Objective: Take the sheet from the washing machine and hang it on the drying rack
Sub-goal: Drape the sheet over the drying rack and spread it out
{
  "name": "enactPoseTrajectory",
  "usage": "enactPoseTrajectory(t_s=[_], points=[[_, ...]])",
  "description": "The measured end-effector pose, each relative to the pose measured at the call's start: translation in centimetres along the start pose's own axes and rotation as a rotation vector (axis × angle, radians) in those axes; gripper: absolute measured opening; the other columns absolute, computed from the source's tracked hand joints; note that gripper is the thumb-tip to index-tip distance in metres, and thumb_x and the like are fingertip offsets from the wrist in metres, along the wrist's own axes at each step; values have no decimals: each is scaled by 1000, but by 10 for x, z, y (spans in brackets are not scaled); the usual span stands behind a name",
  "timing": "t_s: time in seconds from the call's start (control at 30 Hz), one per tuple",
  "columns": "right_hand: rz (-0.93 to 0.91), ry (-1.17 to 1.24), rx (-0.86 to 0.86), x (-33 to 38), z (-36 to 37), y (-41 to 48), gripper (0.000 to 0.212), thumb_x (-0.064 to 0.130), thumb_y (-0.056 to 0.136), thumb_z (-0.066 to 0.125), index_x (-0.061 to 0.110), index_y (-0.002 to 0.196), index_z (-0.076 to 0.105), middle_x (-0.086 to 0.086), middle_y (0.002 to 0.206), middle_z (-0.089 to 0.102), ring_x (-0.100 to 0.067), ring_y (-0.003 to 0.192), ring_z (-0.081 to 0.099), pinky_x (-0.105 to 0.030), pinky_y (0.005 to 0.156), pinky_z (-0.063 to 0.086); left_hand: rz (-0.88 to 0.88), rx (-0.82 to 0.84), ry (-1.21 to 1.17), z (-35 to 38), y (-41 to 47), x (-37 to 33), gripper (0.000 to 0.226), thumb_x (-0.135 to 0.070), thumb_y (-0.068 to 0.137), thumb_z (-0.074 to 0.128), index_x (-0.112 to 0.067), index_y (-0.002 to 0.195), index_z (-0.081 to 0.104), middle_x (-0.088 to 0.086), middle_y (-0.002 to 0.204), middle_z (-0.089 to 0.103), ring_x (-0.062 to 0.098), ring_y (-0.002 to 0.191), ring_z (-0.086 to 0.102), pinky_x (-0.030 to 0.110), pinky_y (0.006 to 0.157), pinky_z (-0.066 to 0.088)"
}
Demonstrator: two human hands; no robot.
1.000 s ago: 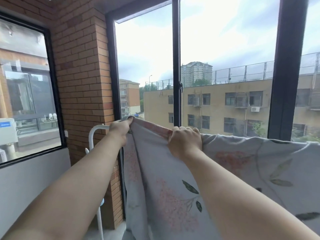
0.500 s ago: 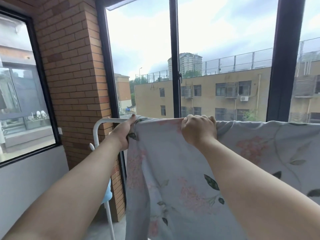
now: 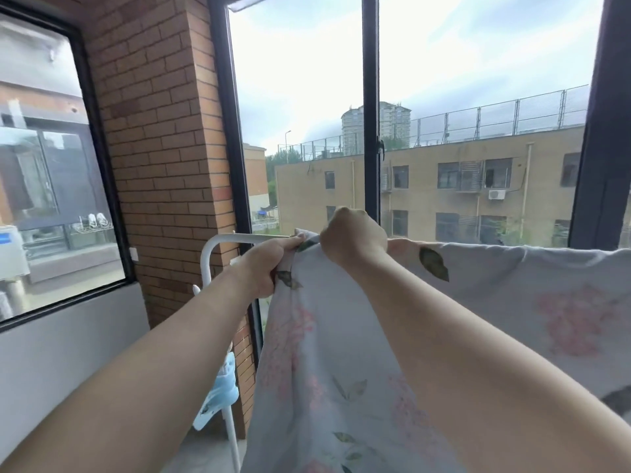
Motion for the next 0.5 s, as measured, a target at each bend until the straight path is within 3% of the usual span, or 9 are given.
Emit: enactPoseTrajectory(t_s=[0.07, 0.2, 0.37, 0.5], points=[[0, -97, 45, -1, 20, 4, 24, 16, 89, 50, 20, 103, 70, -6, 108, 71, -29, 99, 65, -33, 76, 38, 43, -78, 21, -5, 1, -10, 30, -38, 99, 59, -14, 93, 77, 8, 91, 76, 27, 83, 71, 41, 85, 57], [-50, -254, -53, -6, 32, 5, 31, 24, 90, 44, 28, 101, 72, 0, 99, 71, -24, 85, 61, -35, 76, 33, 174, -387, 49, -39, 11, -38, 28, -35, 94, 67, -9, 101, 71, 11, 96, 74, 29, 85, 69, 42, 79, 60], [47, -259, -59, -8, 31, 7, 36, 30, 98, 36, 24, 96, 72, -3, 98, 71, -24, 77, 49, -37, 80, 34, 245, -429, 124, -61, 32, -55, 39, -42, 94, 65, -8, 113, 67, 8, 108, 68, 27, 102, 65, 42, 93, 55], [114, -340, -67, -2, 33, 3, 38, 33, 99, 35, 22, 96, 72, -3, 96, 71, -25, 80, 53, -38, 81, 31, 337, -456, 307, -71, 32, -58, 31, -40, 99, 58, -9, 98, 63, 6, 98, 60, 30, 100, 60, 41, 89, 53]])
Point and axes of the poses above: each hand's wrist, its own y-axis towards the middle knuckle, its own z-axis out of the palm, x = y × z, the point moved 6 cm from there along y, towards the middle knuckle
